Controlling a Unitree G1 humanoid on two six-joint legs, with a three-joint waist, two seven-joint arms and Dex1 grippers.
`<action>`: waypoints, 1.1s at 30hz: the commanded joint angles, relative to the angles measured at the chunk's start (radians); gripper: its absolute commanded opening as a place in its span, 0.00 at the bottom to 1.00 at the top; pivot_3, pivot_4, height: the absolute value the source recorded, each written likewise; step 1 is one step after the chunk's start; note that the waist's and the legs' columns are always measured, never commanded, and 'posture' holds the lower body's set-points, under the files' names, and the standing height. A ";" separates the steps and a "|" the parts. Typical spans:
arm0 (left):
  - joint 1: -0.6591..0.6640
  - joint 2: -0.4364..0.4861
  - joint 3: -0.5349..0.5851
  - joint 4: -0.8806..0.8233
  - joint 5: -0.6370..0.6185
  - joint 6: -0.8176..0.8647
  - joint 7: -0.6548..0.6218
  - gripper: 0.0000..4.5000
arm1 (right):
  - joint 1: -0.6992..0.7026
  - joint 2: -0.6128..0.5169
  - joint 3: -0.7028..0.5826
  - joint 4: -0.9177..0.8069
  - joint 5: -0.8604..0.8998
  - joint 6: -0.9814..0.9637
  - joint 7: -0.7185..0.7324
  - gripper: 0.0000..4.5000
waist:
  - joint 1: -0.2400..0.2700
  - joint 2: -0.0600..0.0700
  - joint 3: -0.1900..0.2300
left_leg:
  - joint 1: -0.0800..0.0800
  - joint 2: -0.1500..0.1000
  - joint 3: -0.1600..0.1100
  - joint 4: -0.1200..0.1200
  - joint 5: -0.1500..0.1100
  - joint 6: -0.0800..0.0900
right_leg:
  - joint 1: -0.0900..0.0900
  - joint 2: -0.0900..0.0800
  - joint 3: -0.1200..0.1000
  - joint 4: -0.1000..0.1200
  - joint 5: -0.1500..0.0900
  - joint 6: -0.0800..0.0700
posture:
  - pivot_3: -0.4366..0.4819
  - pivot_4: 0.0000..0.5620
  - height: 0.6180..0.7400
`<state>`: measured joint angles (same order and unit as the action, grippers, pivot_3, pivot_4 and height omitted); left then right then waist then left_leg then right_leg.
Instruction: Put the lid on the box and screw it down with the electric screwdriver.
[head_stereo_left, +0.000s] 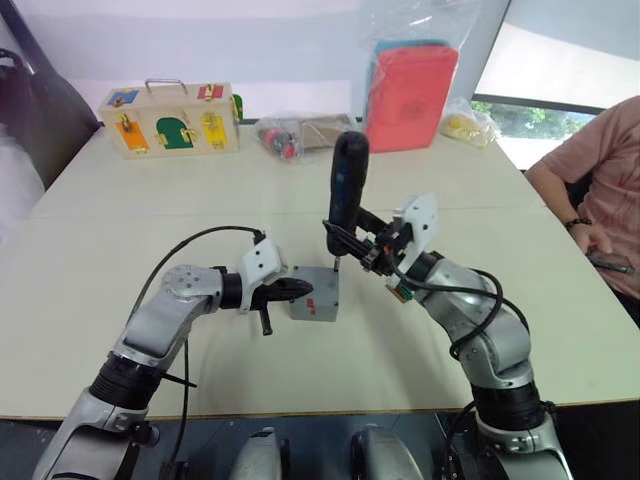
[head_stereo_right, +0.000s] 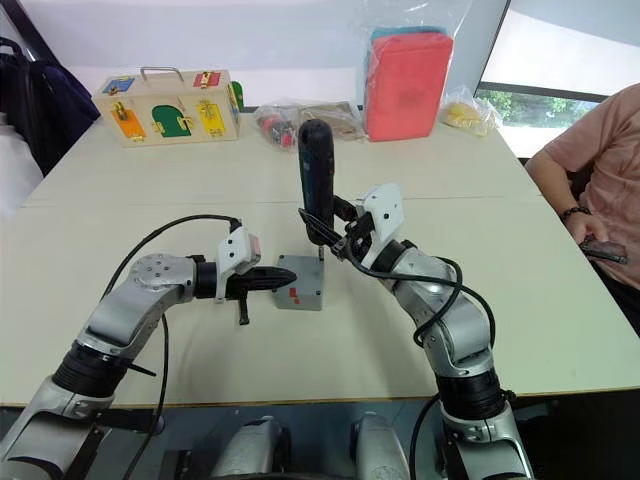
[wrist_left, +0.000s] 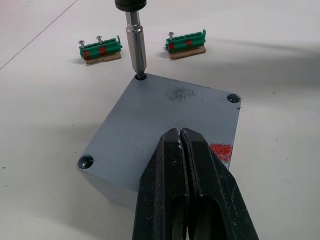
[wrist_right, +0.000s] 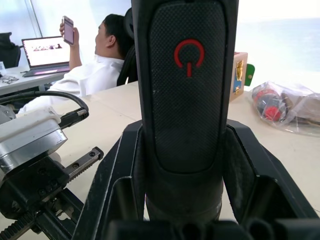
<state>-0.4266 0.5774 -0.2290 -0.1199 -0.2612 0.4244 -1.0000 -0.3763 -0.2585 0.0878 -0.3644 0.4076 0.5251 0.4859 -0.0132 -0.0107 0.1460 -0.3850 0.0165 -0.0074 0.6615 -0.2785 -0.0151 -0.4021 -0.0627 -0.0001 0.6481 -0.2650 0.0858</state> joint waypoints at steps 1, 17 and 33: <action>0.013 0.007 -0.017 0.016 0.020 0.001 -0.007 0.00 | 0.058 -0.026 0.055 0.094 -0.028 0.122 -0.014 0.34 | 0.000 0.000 -0.001 | 0.001 0.000 0.000 0.000 0.000 0.000 | 0.001 0.000 0.000 0.000 0.000 0.000 | 0.48 0.27 0.92; 0.030 -0.005 -0.018 -0.020 0.015 0.016 0.002 0.00 | 0.060 -0.053 0.032 0.025 0.005 0.120 -0.001 0.34 | 0.002 -0.004 -0.011 | 0.017 0.001 0.000 -0.011 -0.004 0.006 | 0.013 -0.002 0.000 -0.004 -0.007 -0.007 | 0.48 0.27 0.92; -0.075 0.056 0.196 -0.264 -0.197 0.147 0.003 0.00 | -0.438 -0.303 -0.366 -0.006 0.444 0.584 -0.138 0.34 | 0.002 0.003 0.025 | -0.010 0.001 -0.002 -0.008 -0.002 0.003 | -0.013 -0.002 -0.001 0.000 -0.004 -0.003 | 0.48 0.27 0.92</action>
<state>-0.4826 0.6046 -0.0989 -0.3348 -0.4080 0.5579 -0.9844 -0.7567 -0.4766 -0.2215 -0.4113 0.8111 0.9611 0.3786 -0.0114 -0.0078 0.1708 -0.3953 0.0170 -0.0082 0.6536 -0.2804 -0.0116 -0.4154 -0.0650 -0.0006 0.6476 -0.2687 0.0824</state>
